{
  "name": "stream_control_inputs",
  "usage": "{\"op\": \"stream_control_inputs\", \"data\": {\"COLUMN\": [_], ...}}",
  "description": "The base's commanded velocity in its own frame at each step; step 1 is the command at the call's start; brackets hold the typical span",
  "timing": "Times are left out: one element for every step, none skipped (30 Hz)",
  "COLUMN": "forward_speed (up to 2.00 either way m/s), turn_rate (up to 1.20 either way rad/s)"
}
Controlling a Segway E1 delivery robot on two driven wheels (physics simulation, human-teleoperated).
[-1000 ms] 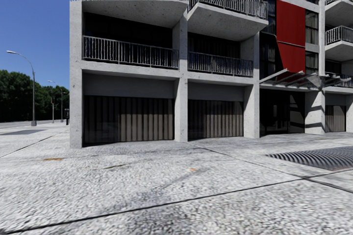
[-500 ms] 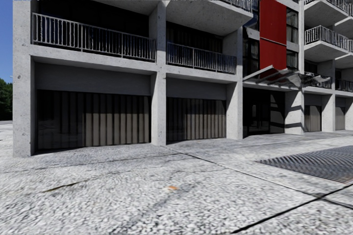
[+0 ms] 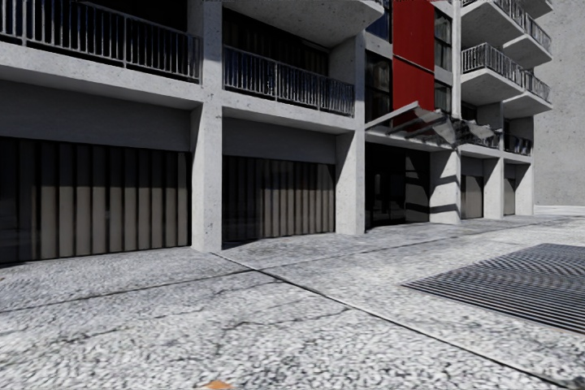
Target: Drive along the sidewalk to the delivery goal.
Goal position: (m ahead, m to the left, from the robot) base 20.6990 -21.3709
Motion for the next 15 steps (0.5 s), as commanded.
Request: {"op": "stream_control_inputs", "data": {"forward_speed": [1.74,1.74,1.74,1.74,1.74,1.74,1.74,1.74,1.74,1.74,1.74,1.75,1.75,1.8,1.8], "turn_rate": [-0.44,-0.44,-0.44,-0.44,-0.44,-0.45,-0.45,-0.45,-0.45,-0.45,-0.45,-0.45,-0.45,-0.45,-0.45]}}
